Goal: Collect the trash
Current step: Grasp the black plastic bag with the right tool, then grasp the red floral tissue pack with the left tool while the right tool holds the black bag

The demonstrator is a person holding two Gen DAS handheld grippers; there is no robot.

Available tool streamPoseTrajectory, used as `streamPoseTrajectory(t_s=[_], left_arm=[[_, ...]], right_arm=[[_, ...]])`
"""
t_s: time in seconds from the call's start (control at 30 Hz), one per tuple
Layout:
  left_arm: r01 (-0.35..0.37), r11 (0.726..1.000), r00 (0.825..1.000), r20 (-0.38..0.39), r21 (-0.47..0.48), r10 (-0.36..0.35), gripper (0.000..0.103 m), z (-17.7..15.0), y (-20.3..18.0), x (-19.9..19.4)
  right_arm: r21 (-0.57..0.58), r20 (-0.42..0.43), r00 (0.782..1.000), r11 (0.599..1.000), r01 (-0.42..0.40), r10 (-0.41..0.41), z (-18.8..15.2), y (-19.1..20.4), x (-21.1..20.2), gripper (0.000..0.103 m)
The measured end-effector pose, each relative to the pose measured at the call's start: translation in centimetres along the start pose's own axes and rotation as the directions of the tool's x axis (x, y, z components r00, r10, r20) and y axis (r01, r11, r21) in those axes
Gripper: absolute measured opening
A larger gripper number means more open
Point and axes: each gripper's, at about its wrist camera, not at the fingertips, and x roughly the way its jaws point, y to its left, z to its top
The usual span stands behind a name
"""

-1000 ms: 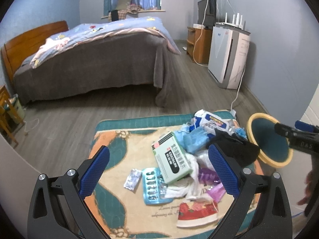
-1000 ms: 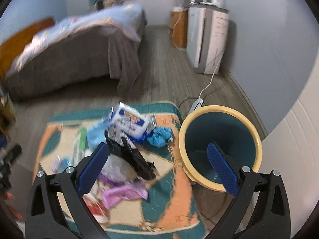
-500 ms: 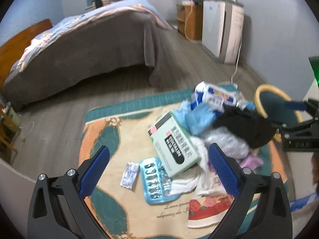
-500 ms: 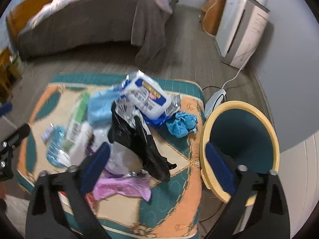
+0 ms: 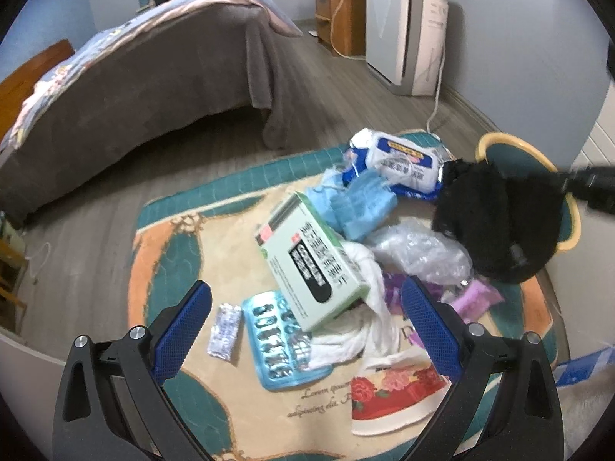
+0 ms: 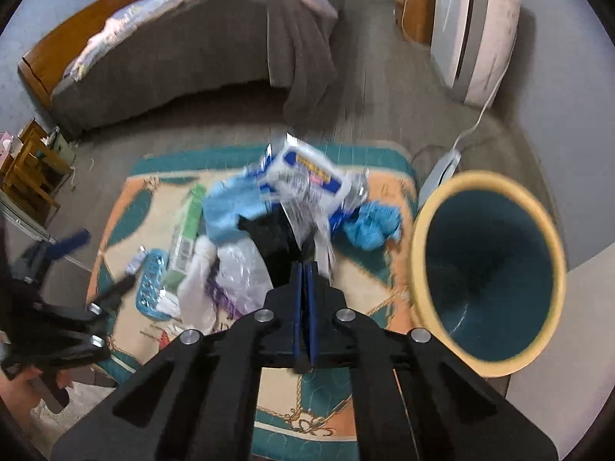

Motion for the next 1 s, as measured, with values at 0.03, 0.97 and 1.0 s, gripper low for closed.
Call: streamPoseTrajectory(t_s=[0.03,0.97,1.0], left_arm=[[0.008,1.0,1.0,-0.008,0.001,-0.008,0.098,-0.2,-0.2,0.2],[0.108,0.993,0.967,-0.229,-0.04,-0.115,0.05,-5.9,-7.7,5.2],[0.118,0.992,0.967,-0.222,-0.054,-0.127,0.04,-5.6,-7.6,4.8]], right_arm=[[-0.003,0.024,1.0,1.0,0.004,-0.004,0.2,0.0,-0.7,0.002],[-0.032,0.101,0.994,0.998,-0.046,0.049,1.4,-0.3,-3.5,0.001],[-0.031,0.112,0.992,0.998,-0.055,0.058,1.6,-0.4,-3.9,0.001]])
